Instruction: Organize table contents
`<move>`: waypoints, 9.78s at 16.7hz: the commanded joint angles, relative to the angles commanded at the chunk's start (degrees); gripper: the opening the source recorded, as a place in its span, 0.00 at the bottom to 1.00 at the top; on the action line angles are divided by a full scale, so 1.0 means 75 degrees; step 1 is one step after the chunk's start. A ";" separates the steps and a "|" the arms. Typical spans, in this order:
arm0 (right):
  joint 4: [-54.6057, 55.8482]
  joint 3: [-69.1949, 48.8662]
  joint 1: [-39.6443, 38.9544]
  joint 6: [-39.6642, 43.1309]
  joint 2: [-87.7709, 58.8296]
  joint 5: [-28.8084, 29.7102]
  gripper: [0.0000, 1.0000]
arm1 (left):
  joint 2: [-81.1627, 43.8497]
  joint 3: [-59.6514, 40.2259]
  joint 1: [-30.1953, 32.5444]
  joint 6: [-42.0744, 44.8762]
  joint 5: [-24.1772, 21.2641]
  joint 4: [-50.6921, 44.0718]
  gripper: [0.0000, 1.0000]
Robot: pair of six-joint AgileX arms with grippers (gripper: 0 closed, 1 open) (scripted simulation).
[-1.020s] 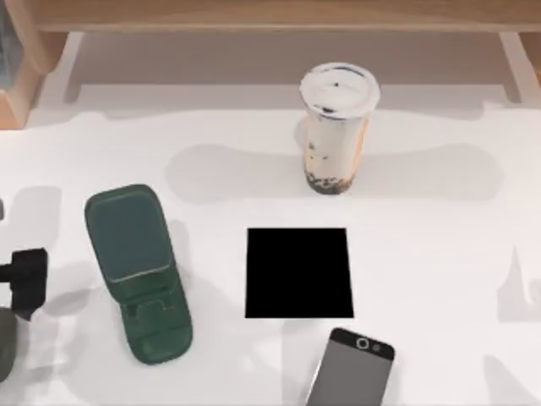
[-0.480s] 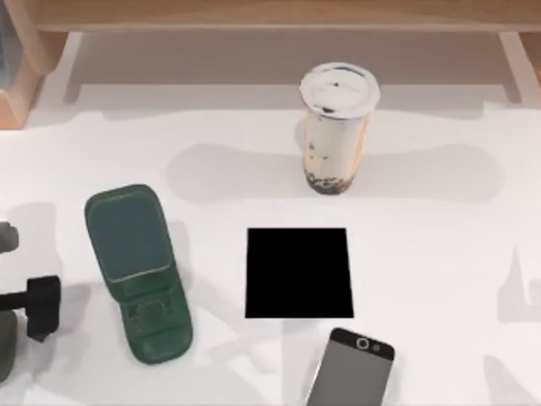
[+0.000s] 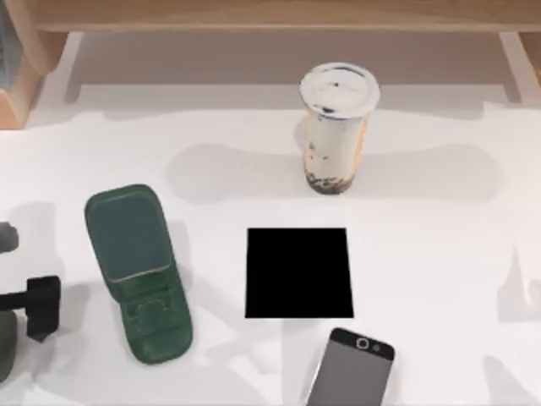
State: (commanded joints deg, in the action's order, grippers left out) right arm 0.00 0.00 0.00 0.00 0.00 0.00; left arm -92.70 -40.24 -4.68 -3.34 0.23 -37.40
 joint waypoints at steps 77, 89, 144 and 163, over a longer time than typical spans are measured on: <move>0.0000 0.0000 0.0000 0.0000 0.0000 0.0000 1.00 | -0.5140 -0.8296 0.6484 -0.5120 0.0044 -0.3060 0.60; 0.0000 0.0000 0.0000 0.0000 0.0000 0.0000 1.00 | -0.5140 -0.8296 0.6484 -0.5120 0.0044 -0.3060 1.00; 0.0000 0.0000 0.0000 0.0000 0.0000 0.0000 1.00 | -0.3693 -0.5055 0.9219 -0.5151 -0.0048 -0.1381 0.00; 0.0000 0.0000 0.0000 0.0000 0.0000 0.0000 1.00 | -0.2636 -0.5005 0.9379 -0.6032 0.1066 -0.2506 0.00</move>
State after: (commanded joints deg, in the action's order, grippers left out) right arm 0.00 0.00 0.00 0.00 0.00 0.00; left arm -112.47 -77.77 65.67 -48.58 8.22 -56.19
